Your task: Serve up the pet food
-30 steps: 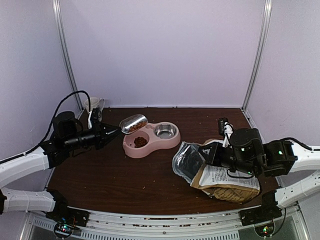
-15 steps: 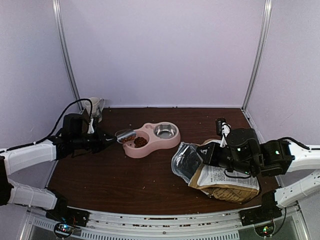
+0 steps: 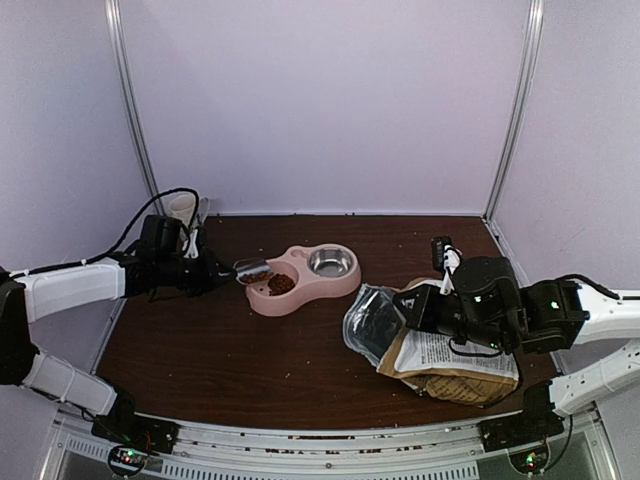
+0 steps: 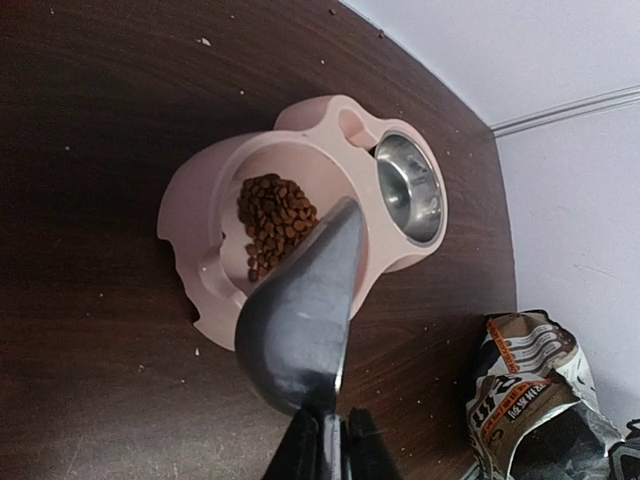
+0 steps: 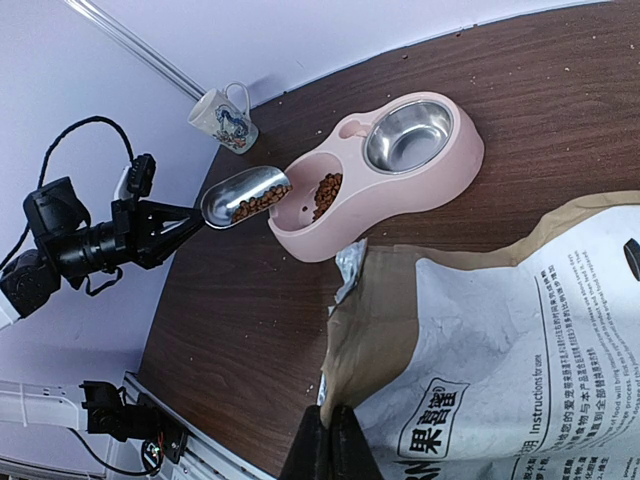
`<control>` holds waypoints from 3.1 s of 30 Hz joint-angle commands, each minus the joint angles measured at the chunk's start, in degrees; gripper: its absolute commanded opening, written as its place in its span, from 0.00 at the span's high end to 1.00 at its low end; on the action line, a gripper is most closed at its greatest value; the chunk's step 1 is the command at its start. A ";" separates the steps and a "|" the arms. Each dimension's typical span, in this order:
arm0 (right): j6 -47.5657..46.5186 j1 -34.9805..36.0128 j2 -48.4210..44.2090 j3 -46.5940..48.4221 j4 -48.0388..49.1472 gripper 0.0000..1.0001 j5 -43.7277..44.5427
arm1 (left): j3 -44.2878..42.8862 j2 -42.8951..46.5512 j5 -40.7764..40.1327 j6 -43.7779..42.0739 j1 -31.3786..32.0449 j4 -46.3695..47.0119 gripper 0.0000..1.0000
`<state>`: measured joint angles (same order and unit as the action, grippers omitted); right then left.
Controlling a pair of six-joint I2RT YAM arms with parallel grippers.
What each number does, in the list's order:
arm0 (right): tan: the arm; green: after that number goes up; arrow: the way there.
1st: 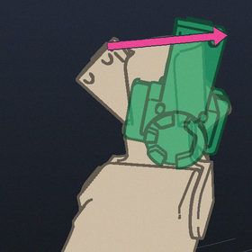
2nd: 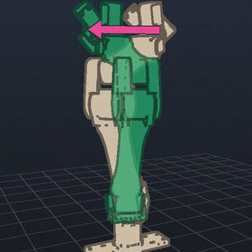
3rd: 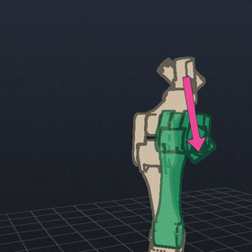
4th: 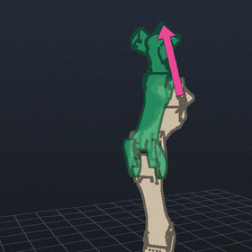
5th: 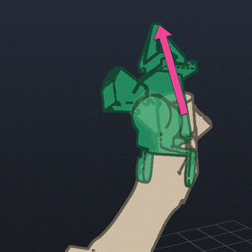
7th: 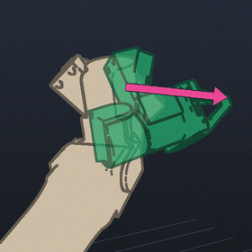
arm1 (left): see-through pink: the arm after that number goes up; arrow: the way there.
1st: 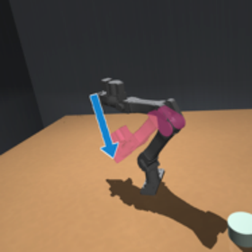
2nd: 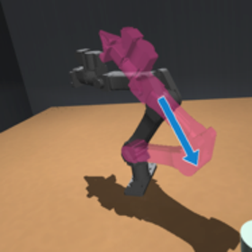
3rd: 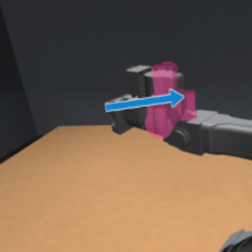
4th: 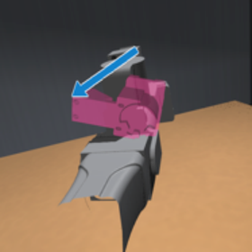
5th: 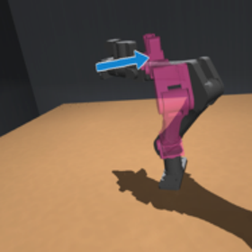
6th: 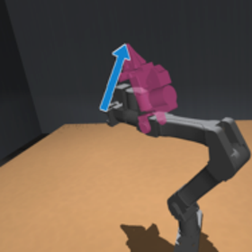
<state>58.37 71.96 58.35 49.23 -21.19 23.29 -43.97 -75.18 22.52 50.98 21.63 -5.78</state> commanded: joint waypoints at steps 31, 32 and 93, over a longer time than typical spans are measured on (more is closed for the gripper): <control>-1.36 -0.46 0.73 3.11 -0.41 1.00 2.35 | -21.38 -7.51 -16.57 -32.99 3.02 -24.80 1.00; -2.16 -0.44 0.98 3.38 -0.10 1.00 1.58 | -21.24 -6.64 -16.51 -33.11 3.21 -24.51 1.00; 2.08 -16.38 -18.39 -19.93 -2.94 0.09 -15.15 | 12.17 16.32 8.92 -11.97 13.32 -8.61 1.00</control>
<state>59.02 55.94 39.81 29.85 -25.21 8.03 -31.46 -55.20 32.34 40.34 34.61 -19.00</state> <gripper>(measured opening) 0.914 0.119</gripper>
